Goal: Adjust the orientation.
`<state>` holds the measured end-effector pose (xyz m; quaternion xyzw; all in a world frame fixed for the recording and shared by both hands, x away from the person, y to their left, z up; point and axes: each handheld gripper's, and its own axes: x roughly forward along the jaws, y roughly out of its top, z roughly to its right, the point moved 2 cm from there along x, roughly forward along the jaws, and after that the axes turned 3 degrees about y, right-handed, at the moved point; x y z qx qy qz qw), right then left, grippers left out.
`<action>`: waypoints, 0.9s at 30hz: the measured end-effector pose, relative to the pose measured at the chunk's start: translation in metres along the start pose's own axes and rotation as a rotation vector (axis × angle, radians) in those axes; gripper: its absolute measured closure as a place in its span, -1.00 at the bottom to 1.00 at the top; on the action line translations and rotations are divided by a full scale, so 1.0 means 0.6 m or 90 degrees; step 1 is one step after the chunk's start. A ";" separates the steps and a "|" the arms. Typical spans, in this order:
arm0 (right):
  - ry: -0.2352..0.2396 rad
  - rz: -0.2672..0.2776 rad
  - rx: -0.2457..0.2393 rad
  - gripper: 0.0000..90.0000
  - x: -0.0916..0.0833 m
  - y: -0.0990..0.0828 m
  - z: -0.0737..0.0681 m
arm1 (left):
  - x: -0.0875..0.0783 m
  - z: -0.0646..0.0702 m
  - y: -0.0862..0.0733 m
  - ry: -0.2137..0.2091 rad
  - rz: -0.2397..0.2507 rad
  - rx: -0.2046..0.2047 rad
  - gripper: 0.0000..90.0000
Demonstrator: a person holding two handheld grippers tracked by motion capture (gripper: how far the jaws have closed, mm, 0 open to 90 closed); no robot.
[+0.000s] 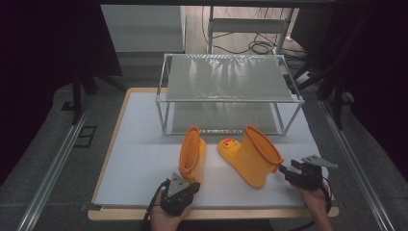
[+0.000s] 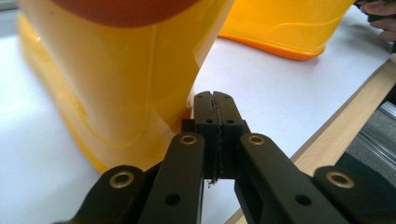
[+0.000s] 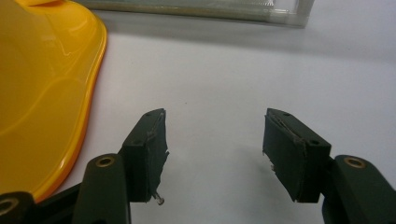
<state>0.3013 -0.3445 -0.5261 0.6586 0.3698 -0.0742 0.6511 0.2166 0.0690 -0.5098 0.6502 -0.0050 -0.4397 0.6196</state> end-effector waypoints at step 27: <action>0.005 -0.005 0.004 -0.12 0.007 0.005 0.000 | -0.101 -0.113 -0.028 -0.020 0.014 -0.070 0.34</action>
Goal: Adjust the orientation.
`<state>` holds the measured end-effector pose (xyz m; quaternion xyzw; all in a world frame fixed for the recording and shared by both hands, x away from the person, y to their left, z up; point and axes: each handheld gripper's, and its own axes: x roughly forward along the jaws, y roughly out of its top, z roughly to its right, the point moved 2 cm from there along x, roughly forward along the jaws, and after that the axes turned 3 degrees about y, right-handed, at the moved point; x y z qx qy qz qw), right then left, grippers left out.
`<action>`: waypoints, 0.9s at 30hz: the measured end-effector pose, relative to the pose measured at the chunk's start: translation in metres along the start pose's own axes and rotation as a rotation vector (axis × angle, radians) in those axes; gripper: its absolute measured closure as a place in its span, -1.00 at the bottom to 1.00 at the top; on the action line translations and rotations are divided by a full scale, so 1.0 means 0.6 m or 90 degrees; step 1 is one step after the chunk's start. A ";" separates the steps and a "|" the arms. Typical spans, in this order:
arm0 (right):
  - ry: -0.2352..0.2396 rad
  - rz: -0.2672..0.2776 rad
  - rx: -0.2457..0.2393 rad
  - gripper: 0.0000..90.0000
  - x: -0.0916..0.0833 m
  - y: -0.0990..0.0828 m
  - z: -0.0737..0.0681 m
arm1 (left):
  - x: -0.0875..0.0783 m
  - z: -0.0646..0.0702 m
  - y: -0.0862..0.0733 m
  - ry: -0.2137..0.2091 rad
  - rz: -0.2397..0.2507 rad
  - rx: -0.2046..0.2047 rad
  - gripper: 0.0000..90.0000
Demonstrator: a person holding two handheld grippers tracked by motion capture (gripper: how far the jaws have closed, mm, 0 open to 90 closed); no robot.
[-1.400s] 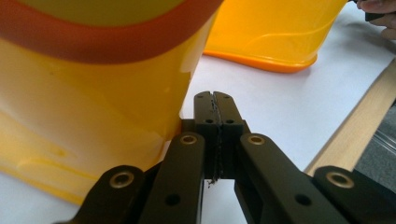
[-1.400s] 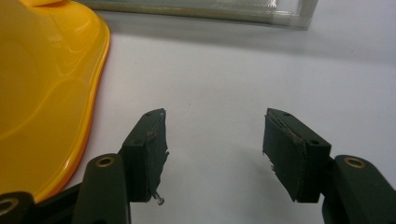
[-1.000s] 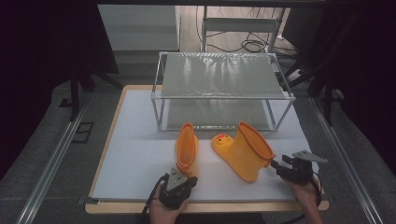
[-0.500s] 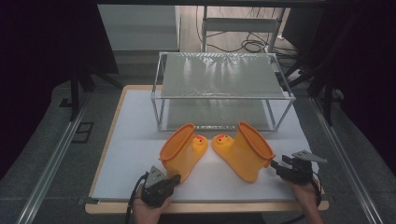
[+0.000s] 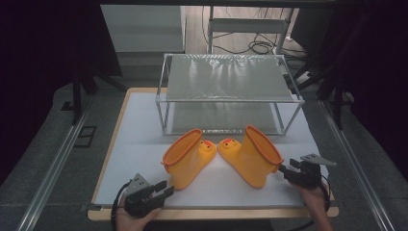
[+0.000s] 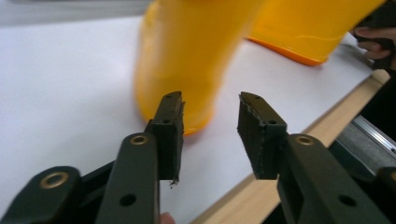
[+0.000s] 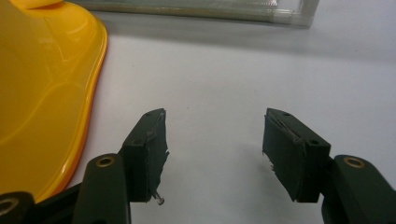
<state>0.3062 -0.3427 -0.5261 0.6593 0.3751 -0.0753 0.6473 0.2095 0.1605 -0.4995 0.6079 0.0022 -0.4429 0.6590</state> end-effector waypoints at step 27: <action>0.019 -0.006 -0.012 -0.04 -0.021 -0.005 -0.005 | 0.033 -0.087 0.071 0.003 -0.027 -0.019 0.06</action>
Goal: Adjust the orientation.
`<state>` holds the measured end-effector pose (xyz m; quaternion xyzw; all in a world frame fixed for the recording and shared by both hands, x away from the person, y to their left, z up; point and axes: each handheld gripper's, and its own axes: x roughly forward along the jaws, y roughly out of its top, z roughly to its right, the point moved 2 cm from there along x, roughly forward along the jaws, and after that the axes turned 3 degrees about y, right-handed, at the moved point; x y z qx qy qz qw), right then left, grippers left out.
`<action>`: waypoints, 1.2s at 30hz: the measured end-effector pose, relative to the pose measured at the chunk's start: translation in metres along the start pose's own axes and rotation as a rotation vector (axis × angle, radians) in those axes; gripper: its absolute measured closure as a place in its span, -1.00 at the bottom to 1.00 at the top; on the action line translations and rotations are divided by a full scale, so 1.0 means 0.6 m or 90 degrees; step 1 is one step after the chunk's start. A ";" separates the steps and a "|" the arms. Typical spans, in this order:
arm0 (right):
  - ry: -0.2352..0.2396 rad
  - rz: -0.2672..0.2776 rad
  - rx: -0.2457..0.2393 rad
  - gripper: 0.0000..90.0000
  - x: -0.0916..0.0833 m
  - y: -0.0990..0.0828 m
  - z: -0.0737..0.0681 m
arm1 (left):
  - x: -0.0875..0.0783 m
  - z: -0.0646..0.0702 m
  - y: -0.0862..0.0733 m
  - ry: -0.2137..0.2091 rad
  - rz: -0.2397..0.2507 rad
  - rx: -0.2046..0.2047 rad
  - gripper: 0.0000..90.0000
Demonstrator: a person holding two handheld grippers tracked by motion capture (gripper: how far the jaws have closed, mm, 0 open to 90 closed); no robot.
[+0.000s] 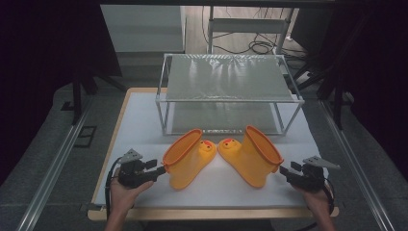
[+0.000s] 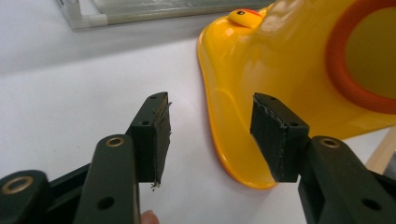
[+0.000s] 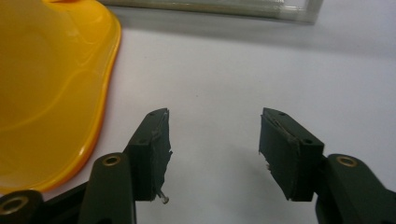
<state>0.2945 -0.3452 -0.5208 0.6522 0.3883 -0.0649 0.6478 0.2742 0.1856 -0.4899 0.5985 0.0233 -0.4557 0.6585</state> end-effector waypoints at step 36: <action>0.164 -0.079 -0.169 0.99 0.027 0.006 -0.091 | 0.003 0.012 0.000 -0.010 -0.009 0.011 0.05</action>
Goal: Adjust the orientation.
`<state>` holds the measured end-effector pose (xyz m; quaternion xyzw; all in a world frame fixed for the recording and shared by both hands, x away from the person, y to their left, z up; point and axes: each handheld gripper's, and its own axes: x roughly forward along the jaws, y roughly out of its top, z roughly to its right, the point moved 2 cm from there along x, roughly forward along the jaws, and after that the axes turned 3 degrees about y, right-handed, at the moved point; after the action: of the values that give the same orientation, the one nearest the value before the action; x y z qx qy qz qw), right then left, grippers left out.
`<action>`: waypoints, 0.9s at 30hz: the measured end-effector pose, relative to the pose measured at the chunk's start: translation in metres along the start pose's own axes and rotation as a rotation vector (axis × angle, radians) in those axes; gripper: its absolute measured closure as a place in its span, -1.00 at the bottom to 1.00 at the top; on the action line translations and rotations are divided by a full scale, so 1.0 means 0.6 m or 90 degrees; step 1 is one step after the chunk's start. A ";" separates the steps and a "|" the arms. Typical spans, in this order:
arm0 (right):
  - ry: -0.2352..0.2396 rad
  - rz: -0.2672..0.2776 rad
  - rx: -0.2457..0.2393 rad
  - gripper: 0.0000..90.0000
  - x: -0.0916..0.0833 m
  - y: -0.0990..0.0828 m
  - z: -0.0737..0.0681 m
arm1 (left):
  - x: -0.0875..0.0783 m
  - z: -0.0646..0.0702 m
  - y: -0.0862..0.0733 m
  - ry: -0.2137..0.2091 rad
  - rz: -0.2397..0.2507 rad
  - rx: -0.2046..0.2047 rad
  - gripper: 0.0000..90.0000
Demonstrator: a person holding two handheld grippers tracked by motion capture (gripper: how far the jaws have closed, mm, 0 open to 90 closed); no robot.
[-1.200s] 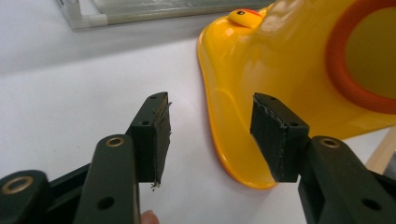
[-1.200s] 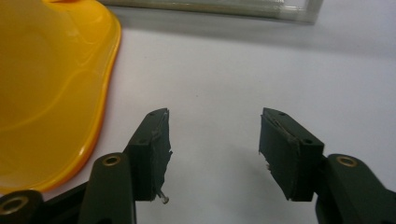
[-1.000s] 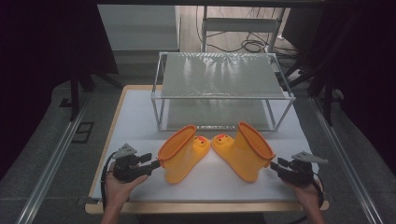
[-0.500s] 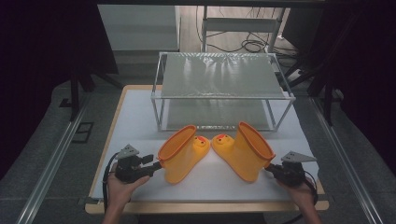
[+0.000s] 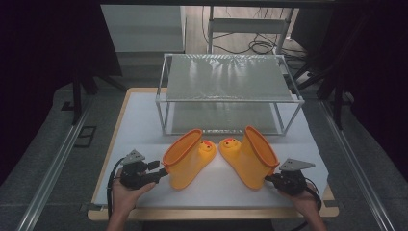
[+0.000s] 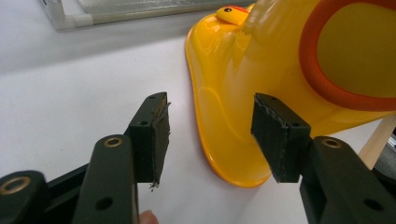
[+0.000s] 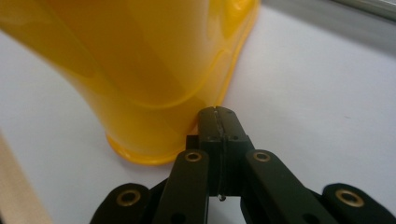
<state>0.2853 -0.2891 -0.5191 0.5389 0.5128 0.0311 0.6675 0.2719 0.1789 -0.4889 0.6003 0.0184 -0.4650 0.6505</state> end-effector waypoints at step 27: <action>0.102 -0.017 -0.124 0.98 0.070 0.044 -0.107 | 0.004 -0.004 -0.004 0.000 -0.010 -0.010 0.05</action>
<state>0.2725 -0.2094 -0.5199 0.4605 0.5660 0.1151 0.6740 0.2727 0.1797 -0.4926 0.5949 0.0269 -0.4698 0.6517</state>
